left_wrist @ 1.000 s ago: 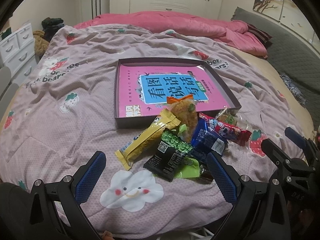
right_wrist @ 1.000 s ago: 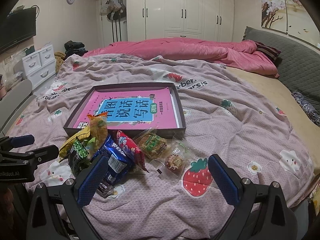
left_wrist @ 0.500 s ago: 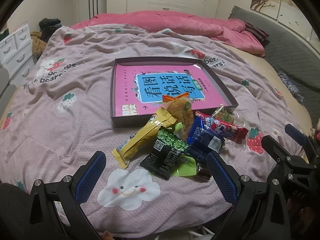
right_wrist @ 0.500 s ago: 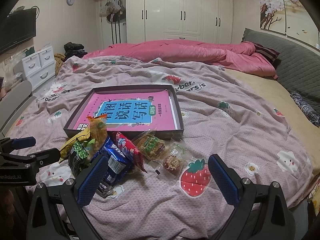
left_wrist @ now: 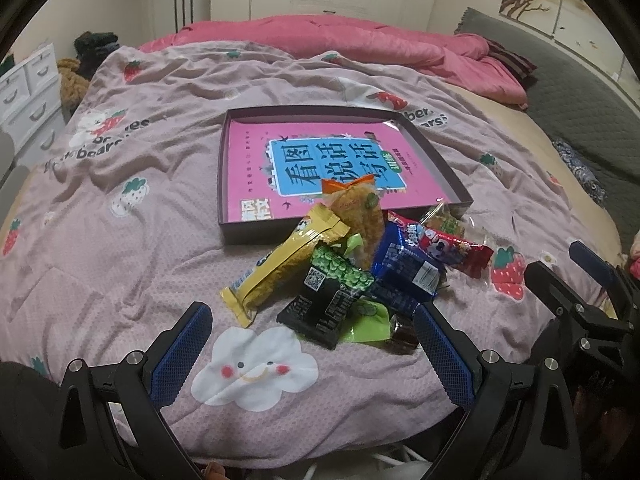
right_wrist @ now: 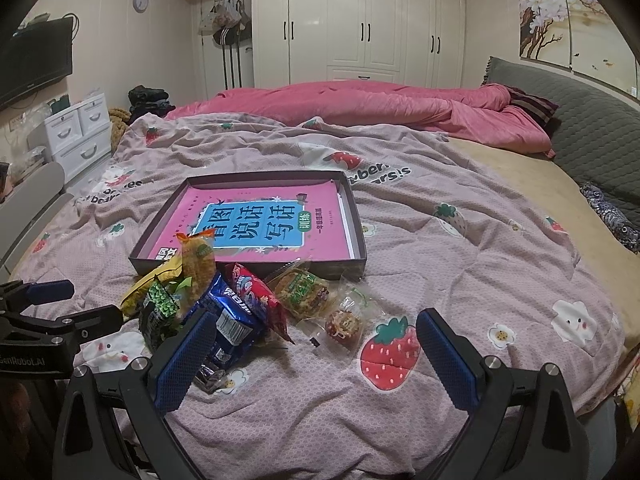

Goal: Organize snacks

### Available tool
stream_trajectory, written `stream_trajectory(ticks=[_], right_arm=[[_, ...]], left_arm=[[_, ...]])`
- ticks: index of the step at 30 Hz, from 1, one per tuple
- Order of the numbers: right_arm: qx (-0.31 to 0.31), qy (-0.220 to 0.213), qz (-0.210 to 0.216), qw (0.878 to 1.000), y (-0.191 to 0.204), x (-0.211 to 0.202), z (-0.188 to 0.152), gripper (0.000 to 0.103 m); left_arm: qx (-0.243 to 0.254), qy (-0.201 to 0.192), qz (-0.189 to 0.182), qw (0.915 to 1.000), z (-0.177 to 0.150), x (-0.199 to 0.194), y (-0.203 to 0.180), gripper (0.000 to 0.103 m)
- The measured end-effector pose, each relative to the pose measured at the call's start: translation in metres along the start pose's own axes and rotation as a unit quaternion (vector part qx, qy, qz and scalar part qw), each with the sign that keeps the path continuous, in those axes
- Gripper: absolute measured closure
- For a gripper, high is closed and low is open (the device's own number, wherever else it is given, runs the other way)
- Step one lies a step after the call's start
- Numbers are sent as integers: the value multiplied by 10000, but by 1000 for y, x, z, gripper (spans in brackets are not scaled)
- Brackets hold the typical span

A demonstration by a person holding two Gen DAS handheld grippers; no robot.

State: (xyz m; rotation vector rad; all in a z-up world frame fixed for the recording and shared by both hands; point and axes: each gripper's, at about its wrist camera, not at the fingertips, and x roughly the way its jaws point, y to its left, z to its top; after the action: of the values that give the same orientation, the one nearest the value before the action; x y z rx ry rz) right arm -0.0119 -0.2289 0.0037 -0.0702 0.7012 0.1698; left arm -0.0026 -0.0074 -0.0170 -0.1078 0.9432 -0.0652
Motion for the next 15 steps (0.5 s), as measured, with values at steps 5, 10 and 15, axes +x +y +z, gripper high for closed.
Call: stream_trajectory(ticks=[5, 10, 15], right_arm=[[-21, 29, 74, 10000, 2, -1, 0, 2], [-12, 56, 144, 9999, 3, 5, 1, 2], [-9, 163, 168, 9997, 2, 18, 2, 9]], left_arm=[[-133, 180, -25, 9997, -2, 5, 9, 2], [-209, 370, -53, 9991, -3, 13, 17, 2], [-242, 690, -174, 9972, -5, 30, 21, 2]])
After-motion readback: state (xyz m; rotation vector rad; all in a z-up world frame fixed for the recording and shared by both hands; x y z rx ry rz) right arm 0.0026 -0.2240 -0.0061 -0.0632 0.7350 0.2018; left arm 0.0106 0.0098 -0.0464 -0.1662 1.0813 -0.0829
